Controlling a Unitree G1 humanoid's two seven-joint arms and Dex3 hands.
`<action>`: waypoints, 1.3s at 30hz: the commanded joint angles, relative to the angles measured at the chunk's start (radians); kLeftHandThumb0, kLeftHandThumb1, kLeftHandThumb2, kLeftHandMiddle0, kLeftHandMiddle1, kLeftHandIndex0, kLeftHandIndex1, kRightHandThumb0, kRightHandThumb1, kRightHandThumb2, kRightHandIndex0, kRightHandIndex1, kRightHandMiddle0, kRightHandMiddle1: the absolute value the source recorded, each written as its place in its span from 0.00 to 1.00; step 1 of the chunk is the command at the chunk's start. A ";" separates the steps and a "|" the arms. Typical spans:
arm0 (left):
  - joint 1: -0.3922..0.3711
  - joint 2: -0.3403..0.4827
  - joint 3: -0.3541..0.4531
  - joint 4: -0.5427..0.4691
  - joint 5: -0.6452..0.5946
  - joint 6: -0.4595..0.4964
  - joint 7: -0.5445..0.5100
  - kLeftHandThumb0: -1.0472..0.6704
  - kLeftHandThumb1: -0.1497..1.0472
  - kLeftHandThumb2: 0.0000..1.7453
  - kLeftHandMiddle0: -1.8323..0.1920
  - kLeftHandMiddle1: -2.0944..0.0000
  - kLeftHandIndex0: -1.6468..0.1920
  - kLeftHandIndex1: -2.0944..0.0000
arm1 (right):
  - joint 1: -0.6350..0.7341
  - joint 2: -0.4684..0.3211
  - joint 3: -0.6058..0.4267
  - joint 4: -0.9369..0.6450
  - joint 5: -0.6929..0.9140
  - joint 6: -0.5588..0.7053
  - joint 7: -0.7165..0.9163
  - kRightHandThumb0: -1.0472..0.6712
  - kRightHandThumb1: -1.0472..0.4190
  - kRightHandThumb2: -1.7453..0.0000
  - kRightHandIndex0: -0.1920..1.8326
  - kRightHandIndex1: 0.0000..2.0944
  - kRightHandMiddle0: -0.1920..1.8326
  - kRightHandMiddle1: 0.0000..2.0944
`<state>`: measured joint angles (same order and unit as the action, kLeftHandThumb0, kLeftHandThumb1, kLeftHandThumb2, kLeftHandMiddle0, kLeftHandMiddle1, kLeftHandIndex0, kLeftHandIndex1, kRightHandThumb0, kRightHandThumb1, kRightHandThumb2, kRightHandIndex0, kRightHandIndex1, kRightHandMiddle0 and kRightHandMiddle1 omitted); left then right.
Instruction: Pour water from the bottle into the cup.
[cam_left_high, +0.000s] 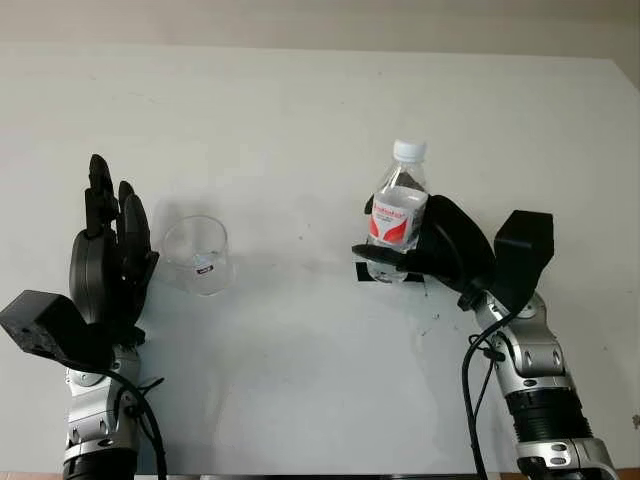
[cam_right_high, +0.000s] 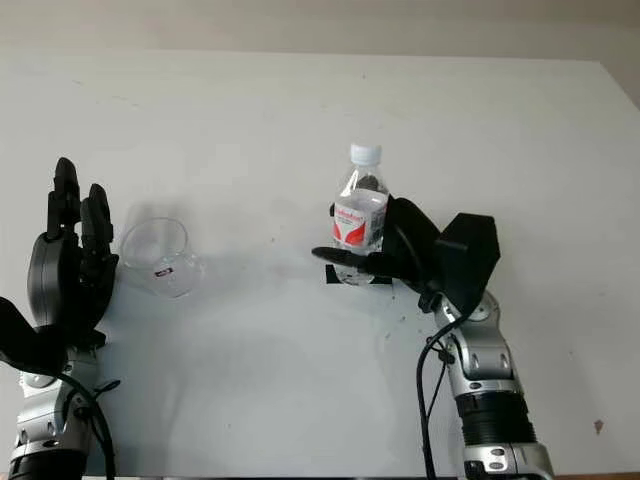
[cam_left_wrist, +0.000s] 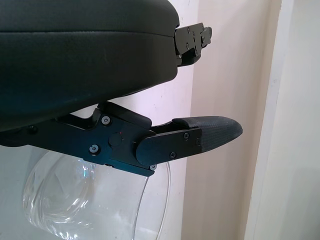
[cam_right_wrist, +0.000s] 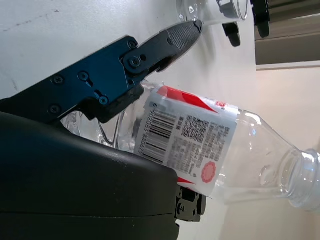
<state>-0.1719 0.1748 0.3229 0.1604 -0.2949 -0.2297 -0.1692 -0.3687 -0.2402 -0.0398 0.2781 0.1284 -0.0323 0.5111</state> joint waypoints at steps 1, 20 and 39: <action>0.006 0.010 0.006 0.002 -0.012 0.002 -0.014 0.22 1.00 0.31 0.99 0.98 1.00 0.98 | 0.022 -0.010 0.001 0.034 0.000 -0.043 0.011 0.29 0.01 0.97 0.01 1.00 0.01 1.00; -0.003 0.023 0.011 0.006 -0.014 0.007 -0.030 0.21 1.00 0.31 0.99 0.97 1.00 1.00 | 0.041 -0.044 0.042 0.203 -0.122 -0.386 -0.023 0.27 0.04 0.97 0.00 0.58 0.02 0.71; 0.000 0.025 0.011 0.012 -0.015 -0.003 -0.042 0.22 1.00 0.31 1.00 0.97 1.00 1.00 | -0.020 -0.033 -0.002 0.439 -0.145 -0.490 -0.183 0.09 0.05 0.97 0.00 0.00 0.00 0.00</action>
<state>-0.1720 0.1932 0.3340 0.1691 -0.3125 -0.2210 -0.2061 -0.4039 -0.2868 -0.0315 0.6618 -0.0229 -0.5219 0.3418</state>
